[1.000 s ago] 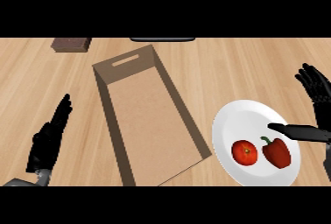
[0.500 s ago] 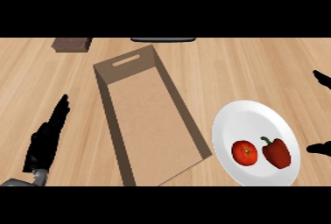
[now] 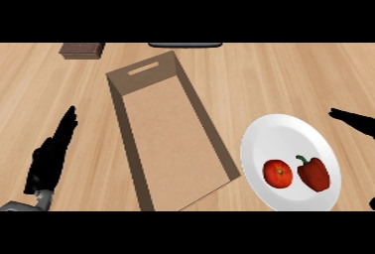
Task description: Pick the bell pepper from the plate and place it in the cardboard box
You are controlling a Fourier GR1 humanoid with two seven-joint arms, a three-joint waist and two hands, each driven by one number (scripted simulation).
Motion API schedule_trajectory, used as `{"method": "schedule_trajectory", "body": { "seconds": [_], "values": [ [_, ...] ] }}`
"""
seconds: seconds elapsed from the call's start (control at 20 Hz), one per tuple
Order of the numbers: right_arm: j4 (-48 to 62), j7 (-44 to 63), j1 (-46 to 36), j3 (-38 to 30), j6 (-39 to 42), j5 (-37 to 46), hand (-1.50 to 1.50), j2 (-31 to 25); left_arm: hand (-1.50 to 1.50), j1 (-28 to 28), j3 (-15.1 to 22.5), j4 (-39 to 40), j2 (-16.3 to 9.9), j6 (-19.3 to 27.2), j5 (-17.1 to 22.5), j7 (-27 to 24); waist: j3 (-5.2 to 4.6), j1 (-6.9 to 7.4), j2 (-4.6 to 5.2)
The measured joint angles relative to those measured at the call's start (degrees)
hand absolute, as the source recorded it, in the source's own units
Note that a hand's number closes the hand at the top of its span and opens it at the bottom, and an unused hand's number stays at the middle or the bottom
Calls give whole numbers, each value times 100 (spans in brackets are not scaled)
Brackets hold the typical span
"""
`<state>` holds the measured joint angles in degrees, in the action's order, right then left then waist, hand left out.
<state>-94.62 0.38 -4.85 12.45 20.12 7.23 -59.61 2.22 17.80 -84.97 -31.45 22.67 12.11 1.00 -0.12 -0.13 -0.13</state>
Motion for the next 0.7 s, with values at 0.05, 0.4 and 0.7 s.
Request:
{"method": "schedule_trajectory", "body": {
  "seconds": [0.05,0.4,0.7],
  "values": [
    [-99,205,-28,41,99,30,-150,37,0,31,31,-11,54,32,-77,49,2,3,2],
    [-746,1246,263,157,221,601,-150,601,0,16,-127,-30,286,-84,-328,152,9,-2,5],
    [-670,1509,309,187,395,1257,-150,1140,0,-132,-301,-128,458,-260,-570,156,10,13,7]
  ]
}}
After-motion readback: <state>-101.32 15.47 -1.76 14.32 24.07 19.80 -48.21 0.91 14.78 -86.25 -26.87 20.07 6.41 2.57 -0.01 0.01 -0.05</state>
